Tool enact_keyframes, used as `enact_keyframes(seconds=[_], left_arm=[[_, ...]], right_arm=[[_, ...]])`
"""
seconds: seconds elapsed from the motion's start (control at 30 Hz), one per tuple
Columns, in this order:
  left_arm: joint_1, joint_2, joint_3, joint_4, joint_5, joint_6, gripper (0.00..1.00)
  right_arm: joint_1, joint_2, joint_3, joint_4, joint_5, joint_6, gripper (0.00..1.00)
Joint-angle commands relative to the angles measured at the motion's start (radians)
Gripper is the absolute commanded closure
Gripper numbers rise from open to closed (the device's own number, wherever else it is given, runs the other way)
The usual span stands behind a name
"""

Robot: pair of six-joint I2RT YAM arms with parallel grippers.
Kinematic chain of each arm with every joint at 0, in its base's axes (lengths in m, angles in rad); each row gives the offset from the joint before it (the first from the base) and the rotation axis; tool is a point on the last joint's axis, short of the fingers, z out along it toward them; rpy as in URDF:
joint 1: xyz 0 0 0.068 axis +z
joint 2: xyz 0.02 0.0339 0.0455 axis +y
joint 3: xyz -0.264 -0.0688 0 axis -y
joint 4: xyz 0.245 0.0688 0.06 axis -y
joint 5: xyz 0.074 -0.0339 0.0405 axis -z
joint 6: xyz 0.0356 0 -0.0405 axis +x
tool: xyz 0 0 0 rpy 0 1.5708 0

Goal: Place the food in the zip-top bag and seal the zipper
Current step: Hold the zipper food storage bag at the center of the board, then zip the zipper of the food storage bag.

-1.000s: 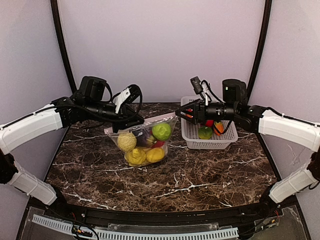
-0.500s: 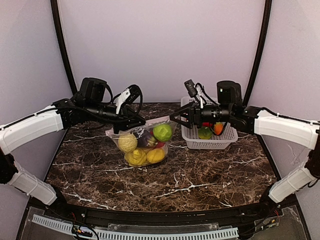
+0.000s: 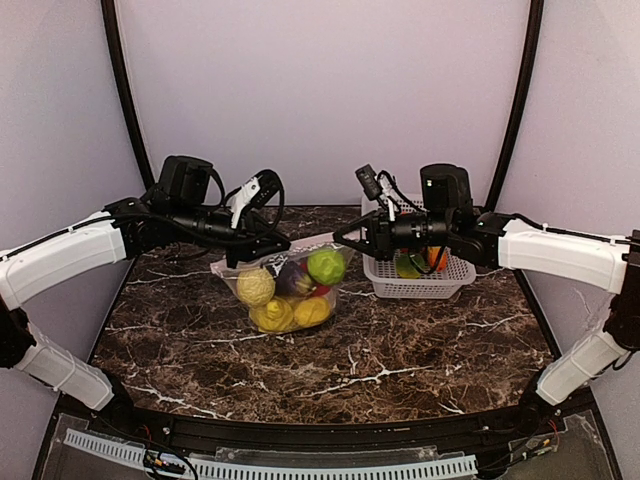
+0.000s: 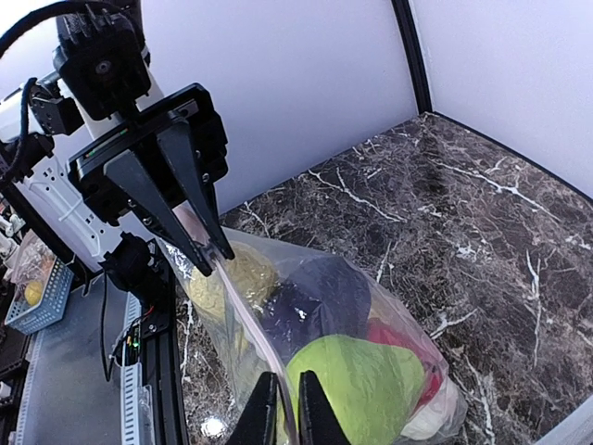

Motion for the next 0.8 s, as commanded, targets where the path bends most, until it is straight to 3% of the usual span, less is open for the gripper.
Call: enact_keyframes(seconds=[0.0,0.47,0.77], left_arm=[[0.005,-0.034,-0.016,0.017,0.009,-0.008,0.99],[0.005,-0.047,-0.014,-0.001,-0.022,0.011,0.99],[0.006,-0.06,-0.022,0.004,-0.044,0.019,0.99]], right_arm=[[0.008,0.0,0.023,0.026,0.027,0.003,0.97],[-0.006,-0.051,0.016,-0.054,0.311,-0.01,1.0],[-0.033,-0.081,0.005,-0.097,0.36,-0.01,1.0]])
